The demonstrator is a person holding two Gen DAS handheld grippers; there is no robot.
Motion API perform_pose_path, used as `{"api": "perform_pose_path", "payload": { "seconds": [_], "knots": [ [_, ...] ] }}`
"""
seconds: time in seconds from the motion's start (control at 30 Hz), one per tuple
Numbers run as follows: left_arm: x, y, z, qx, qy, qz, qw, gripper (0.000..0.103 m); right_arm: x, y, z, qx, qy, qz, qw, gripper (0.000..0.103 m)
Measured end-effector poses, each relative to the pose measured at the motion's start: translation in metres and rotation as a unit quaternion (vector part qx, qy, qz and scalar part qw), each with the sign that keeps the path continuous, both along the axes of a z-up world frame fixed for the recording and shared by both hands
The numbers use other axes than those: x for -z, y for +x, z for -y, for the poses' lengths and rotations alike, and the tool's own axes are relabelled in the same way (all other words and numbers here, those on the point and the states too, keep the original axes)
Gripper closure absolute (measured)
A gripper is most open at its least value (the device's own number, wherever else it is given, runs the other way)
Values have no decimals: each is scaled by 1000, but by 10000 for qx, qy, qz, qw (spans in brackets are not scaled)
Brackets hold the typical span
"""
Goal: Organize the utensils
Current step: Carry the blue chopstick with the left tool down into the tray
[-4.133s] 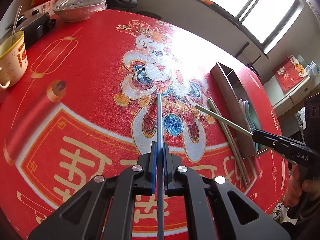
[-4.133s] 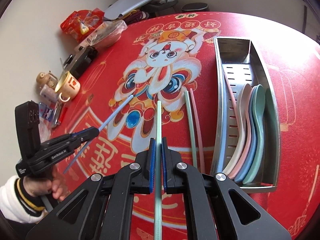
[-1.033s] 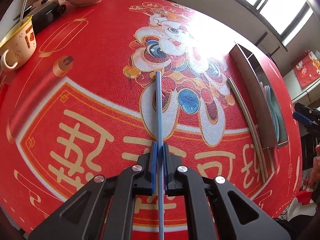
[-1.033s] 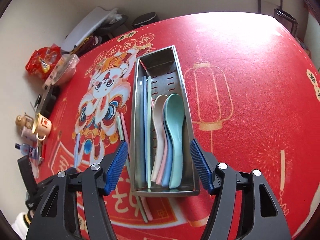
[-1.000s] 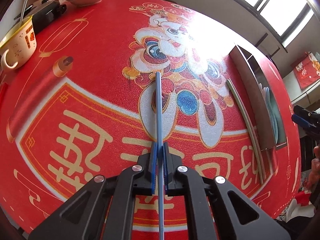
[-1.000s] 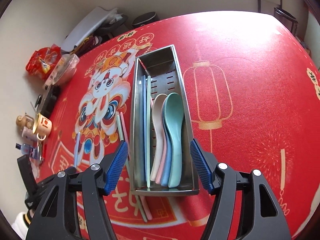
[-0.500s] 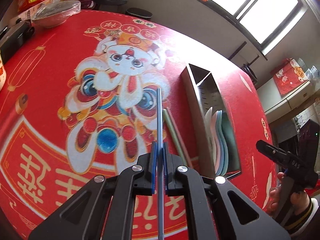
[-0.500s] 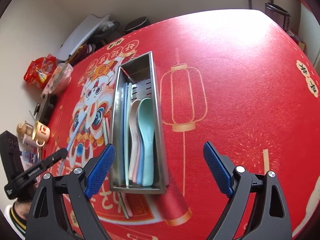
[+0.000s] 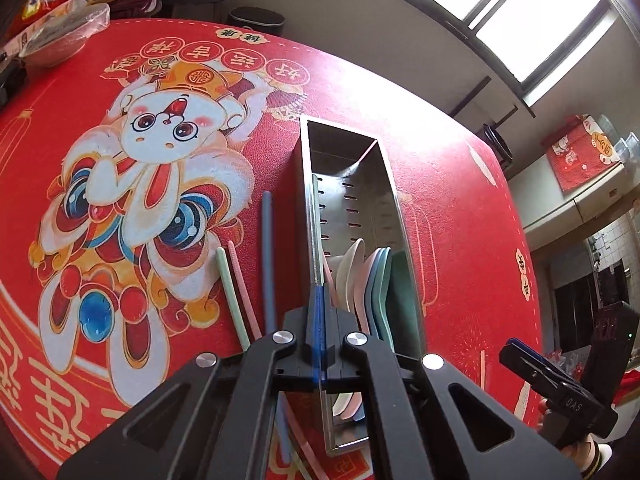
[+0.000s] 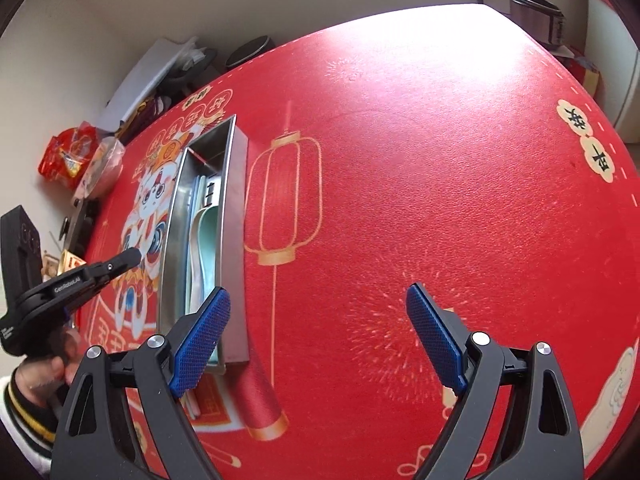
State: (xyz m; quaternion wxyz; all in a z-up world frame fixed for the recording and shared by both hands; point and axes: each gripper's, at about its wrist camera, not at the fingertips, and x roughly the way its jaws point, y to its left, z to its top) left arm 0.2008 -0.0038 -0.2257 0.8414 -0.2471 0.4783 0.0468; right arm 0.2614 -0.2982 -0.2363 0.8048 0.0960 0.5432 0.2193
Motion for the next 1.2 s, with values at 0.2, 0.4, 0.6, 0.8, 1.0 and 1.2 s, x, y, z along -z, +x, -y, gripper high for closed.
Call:
{"api": "perform_pose_path", "payload": {
  "seconds": [0.2, 0.4, 0.6, 0.8, 1.0, 1.2],
  "knots": [
    [4, -3, -20, -230, 69, -138, 9996, 103, 5, 11, 12, 125, 199, -102, 9997, 17],
    [1, -27, -67, -460, 311, -180, 9983, 96, 6, 12, 7, 65, 248, -125, 9996, 17],
    [26, -58, -90, -434, 420, -560, 9966, 76, 10, 9, -2, 84, 237, -193, 9995, 17],
    [46, -60, -86, -473, 643, -694, 9944, 76, 5, 1, -21, -89, 164, -145, 9997, 17],
    [52, -49, -73, -254, 1213, -871, 9885, 97, 2, -5, -26, -45, 107, -131, 9998, 17],
    [47, -53, -88, -643, 666, -726, 9931, 98, -1, -8, -20, 114, 142, -111, 9998, 17]
  ]
}}
